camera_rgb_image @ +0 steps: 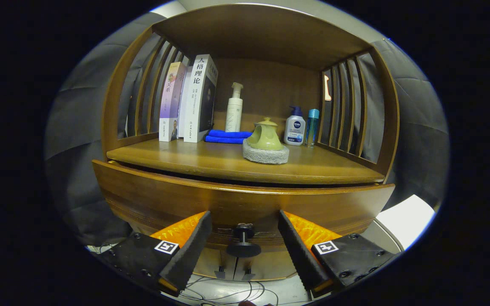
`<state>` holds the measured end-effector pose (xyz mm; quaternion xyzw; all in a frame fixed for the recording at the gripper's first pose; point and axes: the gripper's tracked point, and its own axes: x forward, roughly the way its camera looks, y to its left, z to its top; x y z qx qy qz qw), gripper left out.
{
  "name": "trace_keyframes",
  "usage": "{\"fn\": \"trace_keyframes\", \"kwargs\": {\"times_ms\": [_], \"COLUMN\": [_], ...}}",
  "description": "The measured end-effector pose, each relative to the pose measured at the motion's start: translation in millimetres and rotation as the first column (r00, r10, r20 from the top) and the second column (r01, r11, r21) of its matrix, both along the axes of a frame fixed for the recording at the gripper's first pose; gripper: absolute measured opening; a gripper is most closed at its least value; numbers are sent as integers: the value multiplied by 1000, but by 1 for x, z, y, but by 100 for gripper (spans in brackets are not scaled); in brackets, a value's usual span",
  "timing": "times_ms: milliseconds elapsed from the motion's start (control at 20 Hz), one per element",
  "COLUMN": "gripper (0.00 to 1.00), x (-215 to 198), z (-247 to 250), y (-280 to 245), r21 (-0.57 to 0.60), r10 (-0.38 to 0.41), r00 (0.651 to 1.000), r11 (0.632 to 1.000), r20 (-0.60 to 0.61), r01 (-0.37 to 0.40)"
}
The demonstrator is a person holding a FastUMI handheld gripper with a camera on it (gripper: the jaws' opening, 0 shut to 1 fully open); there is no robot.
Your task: Pull open the drawer, take out the items inside it, and place them on the countertop above the cabinet.
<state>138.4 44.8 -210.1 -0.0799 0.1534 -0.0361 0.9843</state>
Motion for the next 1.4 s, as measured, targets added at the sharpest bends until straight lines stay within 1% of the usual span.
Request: {"fn": "trace_keyframes", "kwargs": {"times_ms": [250,350,500,600,750,950,1150,1300,1400], "gripper": [100,100,100,100,98,97,97,97,97], "x": [17,18,18,12,-16,-51,-78,-107,-128], "z": [-2,4,11,25,52,105,152,174,180], "y": [0,5,5,8,21,33,28,16,3], "r21": [20,17,-45,-37,-8,-13,1,-13,-33], "r10": [-13,-10,1,11,67,133,138,143,134], "r00": [1000,1000,1000,999,990,969,955,944,939], "r11": [1000,1000,999,999,998,991,990,989,991], "r20": [-26,-5,21,53,121,207,262,296,316], "r01": [14,10,0,-9,-66,-133,-144,-146,-131]}}
